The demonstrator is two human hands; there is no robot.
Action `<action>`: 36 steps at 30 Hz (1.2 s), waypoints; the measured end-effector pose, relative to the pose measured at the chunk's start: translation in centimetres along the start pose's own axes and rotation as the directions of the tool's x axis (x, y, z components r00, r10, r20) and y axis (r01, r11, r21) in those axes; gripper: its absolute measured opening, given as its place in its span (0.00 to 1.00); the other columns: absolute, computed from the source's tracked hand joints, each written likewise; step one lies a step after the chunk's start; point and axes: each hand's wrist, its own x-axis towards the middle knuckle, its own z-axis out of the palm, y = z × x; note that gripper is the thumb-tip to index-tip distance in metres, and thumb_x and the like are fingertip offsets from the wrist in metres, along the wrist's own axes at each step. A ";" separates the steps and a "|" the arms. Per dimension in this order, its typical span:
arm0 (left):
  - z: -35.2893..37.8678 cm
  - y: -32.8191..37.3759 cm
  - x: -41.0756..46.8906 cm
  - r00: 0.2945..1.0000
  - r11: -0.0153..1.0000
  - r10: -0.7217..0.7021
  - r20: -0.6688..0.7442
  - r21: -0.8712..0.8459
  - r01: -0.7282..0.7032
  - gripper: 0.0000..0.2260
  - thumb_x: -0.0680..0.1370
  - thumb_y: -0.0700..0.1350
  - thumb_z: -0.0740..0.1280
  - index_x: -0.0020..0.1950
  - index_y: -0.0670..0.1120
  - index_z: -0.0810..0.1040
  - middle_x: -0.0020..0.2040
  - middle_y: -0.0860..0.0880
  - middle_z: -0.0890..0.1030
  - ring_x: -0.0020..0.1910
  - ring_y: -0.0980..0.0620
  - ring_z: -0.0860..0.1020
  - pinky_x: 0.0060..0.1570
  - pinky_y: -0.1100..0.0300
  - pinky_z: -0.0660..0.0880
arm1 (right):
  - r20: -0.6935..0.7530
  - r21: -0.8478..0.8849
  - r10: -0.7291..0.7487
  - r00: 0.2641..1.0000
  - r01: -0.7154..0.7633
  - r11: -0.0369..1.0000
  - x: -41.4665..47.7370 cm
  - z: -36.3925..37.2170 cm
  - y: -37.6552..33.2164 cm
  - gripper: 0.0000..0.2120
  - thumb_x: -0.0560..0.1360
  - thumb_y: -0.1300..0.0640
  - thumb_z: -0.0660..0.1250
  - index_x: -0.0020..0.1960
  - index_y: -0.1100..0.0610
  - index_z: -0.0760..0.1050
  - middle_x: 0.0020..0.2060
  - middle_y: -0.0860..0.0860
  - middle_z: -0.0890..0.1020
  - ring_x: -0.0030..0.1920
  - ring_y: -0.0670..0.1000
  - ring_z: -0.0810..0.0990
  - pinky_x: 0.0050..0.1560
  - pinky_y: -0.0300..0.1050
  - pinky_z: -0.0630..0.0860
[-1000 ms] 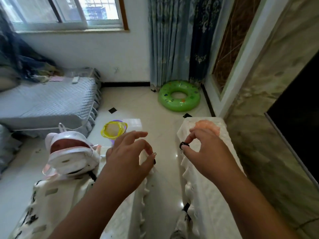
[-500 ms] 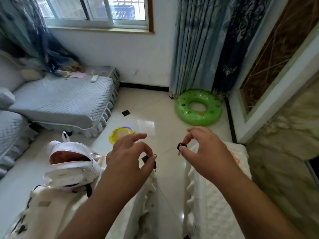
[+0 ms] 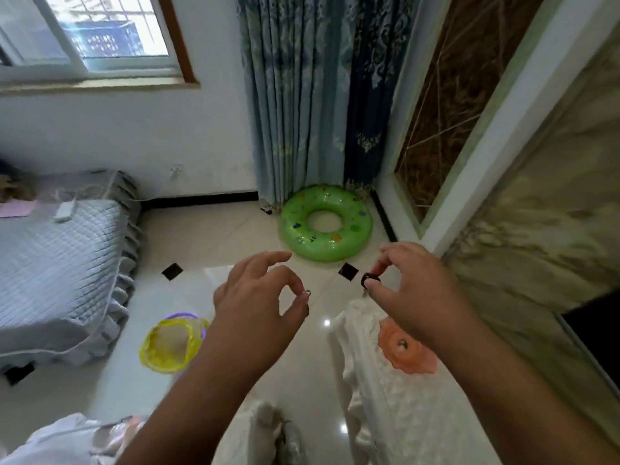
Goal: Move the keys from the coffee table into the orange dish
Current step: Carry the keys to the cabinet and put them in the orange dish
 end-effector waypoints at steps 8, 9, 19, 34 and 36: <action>3.0 -0.8 11.7 0.976 0.994 0.109 0.188 -0.008 -0.110 0.03 0.73 0.56 0.67 0.44 0.59 0.76 0.66 0.63 0.70 0.68 0.56 0.62 0.62 0.50 0.62 | -0.062 0.051 0.238 0.969 -0.235 0.971 5.5 1.3 4.5 0.06 0.70 0.45 0.71 0.41 0.44 0.74 0.52 0.41 0.76 0.54 0.46 0.76 0.56 0.53 0.74; 3.4 -0.7 12.8 0.971 0.993 0.120 0.208 -0.006 -0.121 0.03 0.73 0.56 0.67 0.43 0.59 0.76 0.66 0.63 0.70 0.68 0.56 0.62 0.62 0.50 0.62 | -0.063 0.054 0.270 0.961 -0.267 0.962 6.0 1.5 5.2 0.06 0.70 0.46 0.71 0.41 0.44 0.74 0.53 0.41 0.76 0.55 0.46 0.76 0.57 0.54 0.73; 9.5 2.7 23.2 0.892 0.957 0.256 0.374 0.032 -0.288 0.04 0.72 0.60 0.64 0.43 0.62 0.75 0.66 0.64 0.69 0.69 0.57 0.63 0.65 0.45 0.64 | -0.133 0.189 0.389 0.912 -0.362 0.913 15.1 1.3 11.5 0.07 0.70 0.45 0.70 0.41 0.44 0.73 0.49 0.40 0.74 0.50 0.45 0.75 0.52 0.53 0.75; 22.4 8.5 35.8 0.649 0.817 0.539 0.537 -0.143 -0.559 0.03 0.71 0.56 0.67 0.41 0.60 0.74 0.64 0.59 0.73 0.65 0.54 0.68 0.62 0.45 0.68 | -0.273 0.295 0.683 0.678 -0.617 0.730 18.8 1.8 21.8 0.06 0.71 0.48 0.72 0.44 0.48 0.77 0.46 0.43 0.77 0.43 0.44 0.74 0.40 0.43 0.69; 25.2 9.1 37.0 0.567 0.775 0.593 0.571 -0.216 -0.593 0.04 0.70 0.50 0.72 0.41 0.56 0.77 0.63 0.56 0.76 0.62 0.52 0.71 0.59 0.44 0.70 | -0.291 0.319 0.746 0.600 -0.674 0.666 18.5 3.0 23.0 0.06 0.72 0.48 0.71 0.44 0.48 0.77 0.46 0.44 0.77 0.45 0.45 0.74 0.40 0.43 0.68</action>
